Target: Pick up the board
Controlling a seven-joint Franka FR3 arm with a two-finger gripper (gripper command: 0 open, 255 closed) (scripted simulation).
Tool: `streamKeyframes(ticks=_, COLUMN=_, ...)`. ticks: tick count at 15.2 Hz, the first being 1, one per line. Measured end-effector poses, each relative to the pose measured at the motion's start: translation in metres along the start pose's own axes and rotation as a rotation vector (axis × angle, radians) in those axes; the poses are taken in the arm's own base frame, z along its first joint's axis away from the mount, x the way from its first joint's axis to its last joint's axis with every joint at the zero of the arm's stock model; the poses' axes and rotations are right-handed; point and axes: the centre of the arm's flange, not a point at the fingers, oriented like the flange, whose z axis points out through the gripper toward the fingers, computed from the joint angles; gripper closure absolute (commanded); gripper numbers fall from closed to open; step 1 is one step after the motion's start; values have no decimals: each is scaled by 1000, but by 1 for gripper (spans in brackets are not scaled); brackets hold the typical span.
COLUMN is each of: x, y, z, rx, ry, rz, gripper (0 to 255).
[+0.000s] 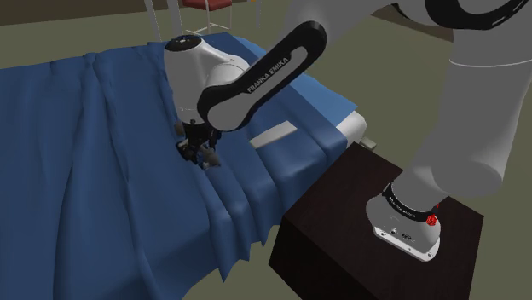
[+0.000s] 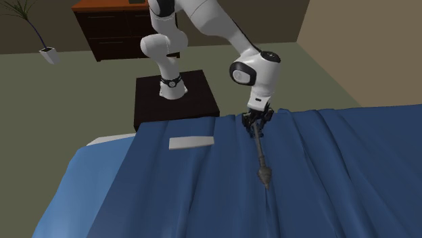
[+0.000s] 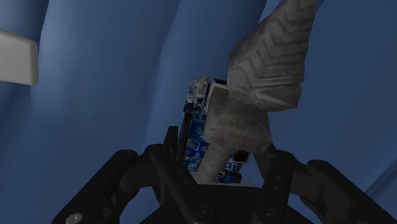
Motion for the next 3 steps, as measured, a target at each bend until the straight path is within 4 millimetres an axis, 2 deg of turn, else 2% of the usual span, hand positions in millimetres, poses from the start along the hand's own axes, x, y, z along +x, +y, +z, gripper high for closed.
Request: streamKeyframes(ticks=3, x=2, y=1, z=-14, rx=0, ry=0, rz=0, gripper=255)
